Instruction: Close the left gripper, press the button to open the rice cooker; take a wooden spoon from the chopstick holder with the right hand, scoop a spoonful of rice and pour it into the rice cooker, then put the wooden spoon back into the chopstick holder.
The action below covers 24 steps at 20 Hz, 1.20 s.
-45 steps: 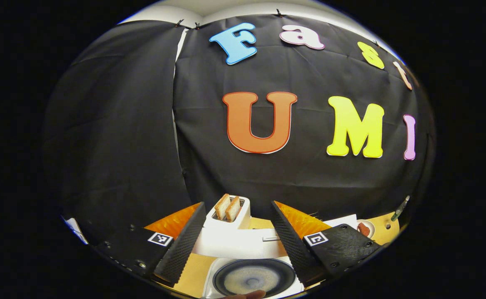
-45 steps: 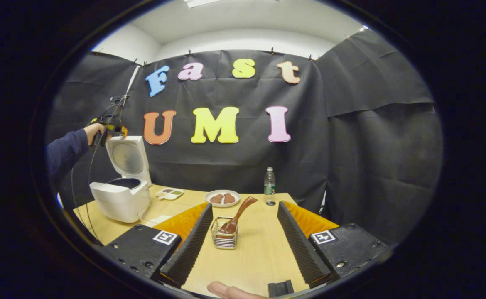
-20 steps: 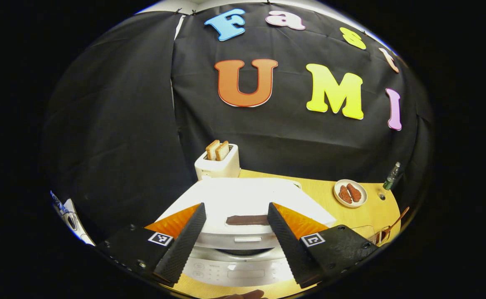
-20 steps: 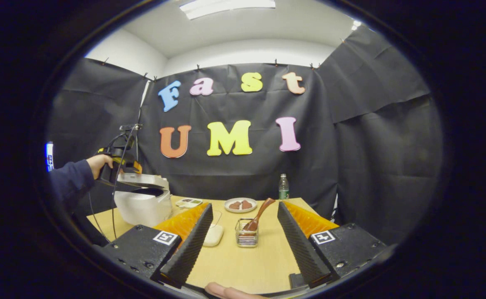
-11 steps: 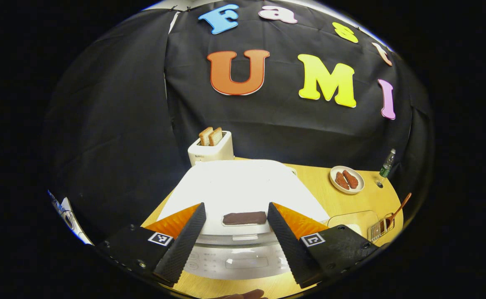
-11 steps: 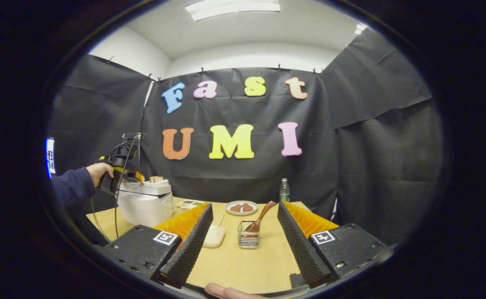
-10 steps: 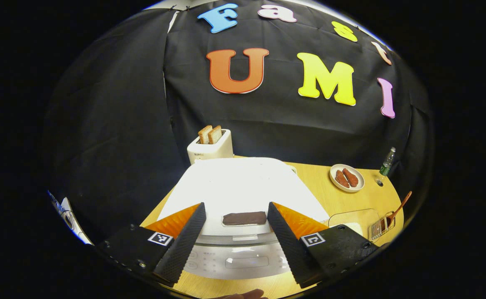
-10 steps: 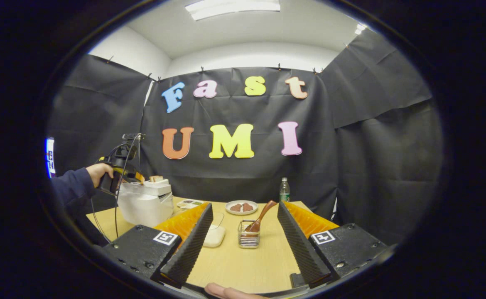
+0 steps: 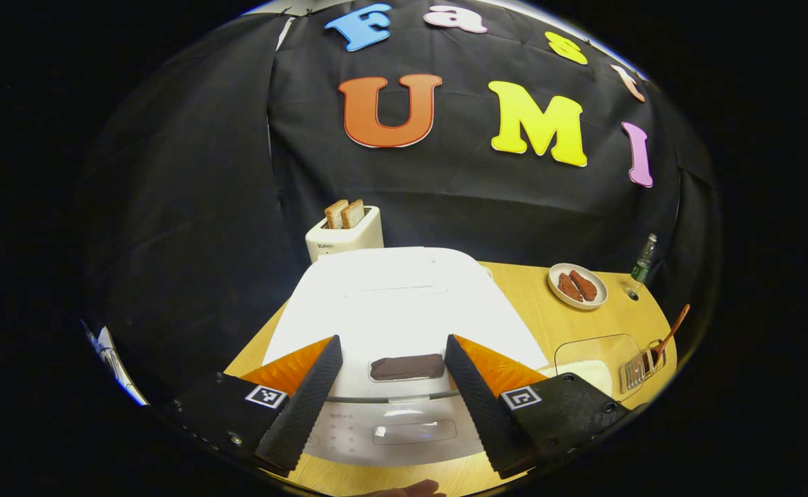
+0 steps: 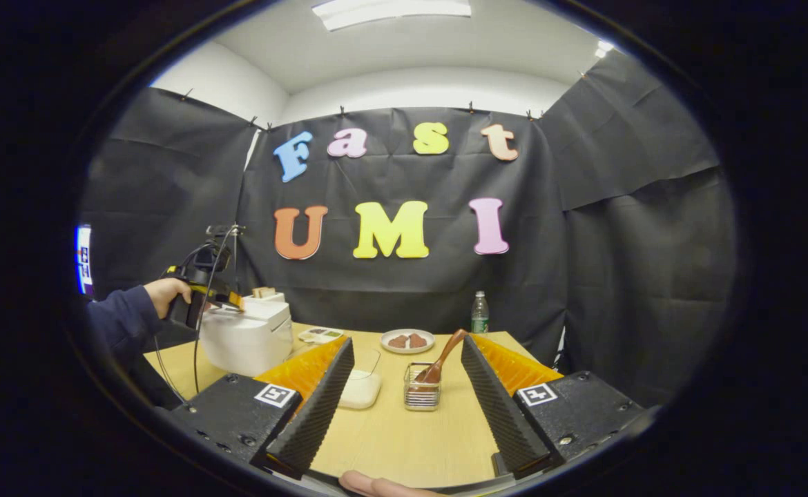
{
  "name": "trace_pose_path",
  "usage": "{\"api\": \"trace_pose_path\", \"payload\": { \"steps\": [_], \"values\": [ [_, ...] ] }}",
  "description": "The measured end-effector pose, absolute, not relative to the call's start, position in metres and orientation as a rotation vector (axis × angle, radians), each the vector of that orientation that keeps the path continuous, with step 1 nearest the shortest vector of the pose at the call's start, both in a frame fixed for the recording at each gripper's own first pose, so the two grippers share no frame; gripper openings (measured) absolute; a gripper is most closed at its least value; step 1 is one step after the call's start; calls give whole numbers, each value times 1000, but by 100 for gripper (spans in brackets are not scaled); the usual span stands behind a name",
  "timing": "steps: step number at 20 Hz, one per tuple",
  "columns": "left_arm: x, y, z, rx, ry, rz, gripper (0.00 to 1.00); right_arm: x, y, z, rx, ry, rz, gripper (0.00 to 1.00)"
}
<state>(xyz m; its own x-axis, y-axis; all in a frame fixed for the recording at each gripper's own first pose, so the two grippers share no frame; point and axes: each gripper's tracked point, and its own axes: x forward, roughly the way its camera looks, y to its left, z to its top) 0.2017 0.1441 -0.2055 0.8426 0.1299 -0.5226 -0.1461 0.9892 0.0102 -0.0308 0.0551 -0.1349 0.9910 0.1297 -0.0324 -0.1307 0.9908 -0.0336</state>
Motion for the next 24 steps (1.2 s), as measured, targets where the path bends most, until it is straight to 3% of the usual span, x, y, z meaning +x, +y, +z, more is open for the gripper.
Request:
{"api": "trace_pose_path", "payload": {
  "steps": [19,24],
  "values": [
    [202,146,-201,-30,457,176,97,-23,51,-134,-52,43,115,100],
    [193,145,-174,-56,393,163,95,-7,43,-122,-48,32,86,100]
  ]
}}
